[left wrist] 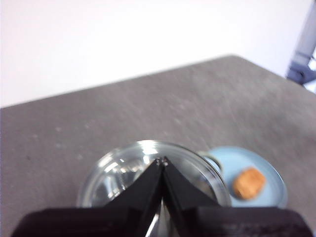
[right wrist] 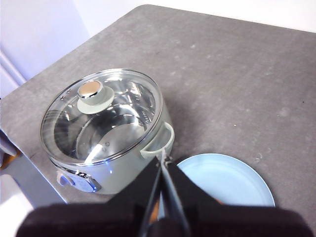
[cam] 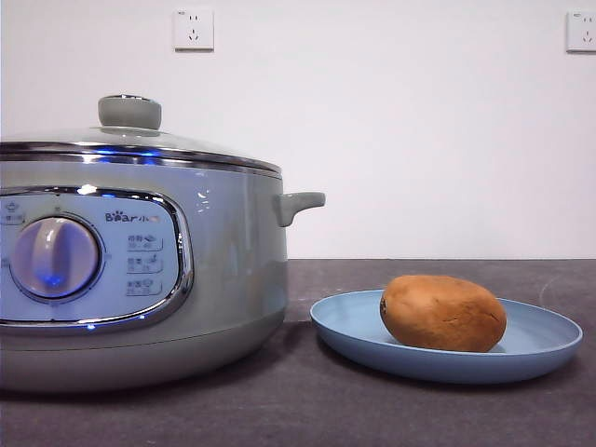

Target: Take the potato out from the steamer,put the potato on the plate,close the lid

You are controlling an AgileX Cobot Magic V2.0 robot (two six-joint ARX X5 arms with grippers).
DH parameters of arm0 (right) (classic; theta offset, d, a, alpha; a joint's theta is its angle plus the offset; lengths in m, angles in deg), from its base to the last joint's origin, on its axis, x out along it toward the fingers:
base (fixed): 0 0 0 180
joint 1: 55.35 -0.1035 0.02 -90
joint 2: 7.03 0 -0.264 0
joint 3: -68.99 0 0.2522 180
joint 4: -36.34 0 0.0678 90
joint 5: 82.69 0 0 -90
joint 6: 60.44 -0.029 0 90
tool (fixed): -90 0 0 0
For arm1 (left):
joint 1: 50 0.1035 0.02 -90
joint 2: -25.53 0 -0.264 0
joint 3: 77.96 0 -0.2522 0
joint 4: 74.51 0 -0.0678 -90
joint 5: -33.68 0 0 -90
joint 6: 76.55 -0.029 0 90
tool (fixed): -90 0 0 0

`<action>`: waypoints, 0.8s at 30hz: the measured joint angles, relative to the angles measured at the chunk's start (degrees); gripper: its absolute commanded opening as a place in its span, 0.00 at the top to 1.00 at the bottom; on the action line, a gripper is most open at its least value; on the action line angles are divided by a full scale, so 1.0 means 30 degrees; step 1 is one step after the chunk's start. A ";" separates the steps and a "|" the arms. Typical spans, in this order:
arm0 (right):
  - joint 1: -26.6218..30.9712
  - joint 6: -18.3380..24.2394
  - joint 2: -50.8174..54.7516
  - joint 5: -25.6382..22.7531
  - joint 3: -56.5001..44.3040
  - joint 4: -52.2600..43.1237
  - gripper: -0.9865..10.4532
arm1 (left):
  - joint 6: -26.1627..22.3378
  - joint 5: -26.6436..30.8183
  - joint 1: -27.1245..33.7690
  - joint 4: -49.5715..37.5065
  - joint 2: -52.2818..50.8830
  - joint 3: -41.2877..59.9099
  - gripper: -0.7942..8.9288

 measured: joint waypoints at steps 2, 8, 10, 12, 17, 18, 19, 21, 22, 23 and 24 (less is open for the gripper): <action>0.0000 0.0000 0.0007 0.0007 0.0000 0.0000 0.92 | 0.0372 0.0000 0.0627 -0.1778 -0.0648 0.1574 0.92; 0.0000 0.0000 0.0000 0.0000 0.0000 0.0000 0.91 | 0.1727 -0.0066 0.2076 -0.8874 -0.3956 0.8429 0.92; 0.0000 0.0000 0.0000 0.0000 0.0000 0.0000 0.91 | 0.2157 -0.0058 0.2528 -1.0477 -0.5085 1.0724 0.92; 0.0000 0.0000 0.0000 0.0000 0.0000 0.0000 0.91 | 0.2448 -0.0058 0.2936 -1.1613 -0.5850 1.2662 0.92; 0.0000 0.0000 -0.0007 0.0000 0.0000 0.0000 0.91 | 0.3075 -0.0044 0.3876 -1.3573 -0.7176 1.6458 0.92; 0.0000 0.0000 0.0000 0.0000 0.0000 0.0000 0.91 | 0.3198 -0.0007 0.4022 -1.4039 -0.7373 1.7012 0.92; 0.0000 0.0000 0.0000 0.0000 0.0000 0.0000 0.91 | 0.3330 0.0007 0.4138 -1.4520 -0.7533 1.7464 0.92; 0.0000 0.0000 0.0000 0.0000 0.0000 0.0000 0.91 | 0.3475 0.0007 0.4342 -1.5591 -0.7927 1.8389 0.92; 0.0000 0.0000 0.0000 0.0000 0.0000 0.0000 0.91 | 0.3577 0.0015 0.4422 -1.6036 -0.8160 1.8826 0.92; 0.0000 0.0000 0.0000 0.0000 0.0000 0.0000 0.91 | 0.3643 0.0029 0.4459 -1.6320 -0.8378 1.9220 0.92; 0.0000 0.0000 0.0000 0.0000 0.0000 0.0000 0.91 | 0.3738 0.0029 0.4503 -1.6429 -0.8546 1.9511 0.92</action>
